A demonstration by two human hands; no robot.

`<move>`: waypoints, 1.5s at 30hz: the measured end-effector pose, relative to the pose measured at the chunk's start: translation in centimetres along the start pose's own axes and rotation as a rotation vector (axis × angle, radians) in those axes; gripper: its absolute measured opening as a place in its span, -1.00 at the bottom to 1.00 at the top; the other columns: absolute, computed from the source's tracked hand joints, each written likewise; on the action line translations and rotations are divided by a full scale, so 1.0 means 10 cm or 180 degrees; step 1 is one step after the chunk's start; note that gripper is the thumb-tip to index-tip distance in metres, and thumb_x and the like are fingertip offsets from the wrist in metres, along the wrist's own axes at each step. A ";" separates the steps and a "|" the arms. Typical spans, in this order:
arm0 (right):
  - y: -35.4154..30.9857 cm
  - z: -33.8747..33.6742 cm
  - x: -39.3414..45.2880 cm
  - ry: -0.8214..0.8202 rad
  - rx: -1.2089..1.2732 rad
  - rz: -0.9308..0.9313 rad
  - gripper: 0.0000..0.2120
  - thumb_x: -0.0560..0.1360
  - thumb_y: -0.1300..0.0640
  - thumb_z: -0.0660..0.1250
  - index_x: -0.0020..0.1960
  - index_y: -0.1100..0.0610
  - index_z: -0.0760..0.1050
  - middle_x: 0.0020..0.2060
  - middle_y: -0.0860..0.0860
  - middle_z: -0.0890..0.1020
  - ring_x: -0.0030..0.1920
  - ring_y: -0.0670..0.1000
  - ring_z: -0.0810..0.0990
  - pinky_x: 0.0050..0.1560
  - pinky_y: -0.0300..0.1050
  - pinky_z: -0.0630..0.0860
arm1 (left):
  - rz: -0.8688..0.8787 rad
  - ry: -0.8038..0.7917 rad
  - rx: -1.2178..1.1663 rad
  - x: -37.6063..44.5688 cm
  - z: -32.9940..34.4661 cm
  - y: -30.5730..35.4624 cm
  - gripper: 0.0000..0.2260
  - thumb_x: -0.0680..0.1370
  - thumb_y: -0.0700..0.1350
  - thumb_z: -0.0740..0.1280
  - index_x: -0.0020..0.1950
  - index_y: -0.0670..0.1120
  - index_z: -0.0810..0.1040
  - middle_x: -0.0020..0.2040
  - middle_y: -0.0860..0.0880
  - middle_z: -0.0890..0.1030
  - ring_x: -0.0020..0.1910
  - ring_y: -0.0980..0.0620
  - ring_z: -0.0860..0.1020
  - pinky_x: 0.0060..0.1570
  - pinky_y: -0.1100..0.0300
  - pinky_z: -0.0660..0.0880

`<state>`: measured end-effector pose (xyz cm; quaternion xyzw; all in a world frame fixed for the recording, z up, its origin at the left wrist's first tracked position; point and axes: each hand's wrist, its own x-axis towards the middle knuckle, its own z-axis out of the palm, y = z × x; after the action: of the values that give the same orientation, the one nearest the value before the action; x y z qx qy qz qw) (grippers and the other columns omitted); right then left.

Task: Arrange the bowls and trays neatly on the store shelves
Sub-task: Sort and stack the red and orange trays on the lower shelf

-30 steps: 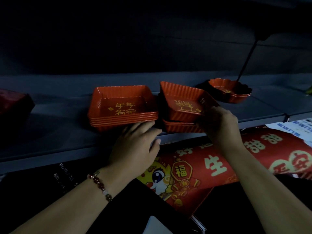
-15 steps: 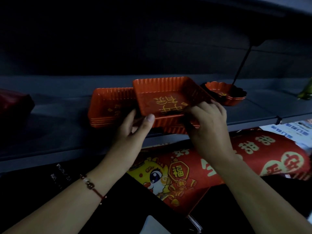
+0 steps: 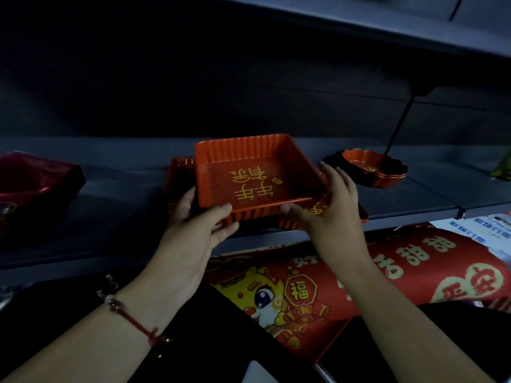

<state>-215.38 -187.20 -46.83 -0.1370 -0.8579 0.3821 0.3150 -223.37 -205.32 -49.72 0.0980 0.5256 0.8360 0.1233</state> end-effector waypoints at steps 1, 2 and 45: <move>-0.03 -0.02 0.02 -0.0062 0.0390 0.0239 -0.19 0.37 -0.03 0.50 0.50 -0.09 0.15 0.44 -0.08 0.27 0.43 -0.07 0.25 0.35 -0.20 0.31 | -0.0004 -0.0006 -0.0019 0.00 -0.03 0.02 -0.62 0.53 -0.24 0.35 0.30 0.07 0.51 0.16 0.00 0.64 0.11 -0.01 0.63 0.06 0.06 0.58; -0.03 -0.03 0.03 -0.0136 0.0767 0.0408 -0.21 0.38 0.02 0.50 0.50 -0.07 0.17 0.36 -0.11 0.39 0.37 -0.08 0.36 0.36 -0.11 0.35 | -0.0003 -0.0011 -0.0027 0.01 -0.06 0.03 -0.63 0.53 -0.24 0.35 0.30 0.06 0.52 0.16 -0.01 0.64 0.12 -0.02 0.63 0.05 0.06 0.57; 0.11 0.87 0.36 -0.0824 -0.1202 -0.0112 -0.40 0.59 -0.11 0.16 0.55 0.06 0.09 0.55 0.08 0.07 0.54 0.16 -0.04 0.52 0.08 -0.11 | 0.0853 0.0782 0.3563 0.53 -0.68 -0.07 -0.50 0.57 0.19 0.21 0.48 0.07 0.30 0.16 0.01 0.51 0.12 -0.03 0.53 -0.09 0.12 0.43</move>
<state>-223.77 -189.68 -50.54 -0.1283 -0.9497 0.2237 0.1778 -230.30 -209.21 -53.07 0.1161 0.8805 0.4448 -0.1157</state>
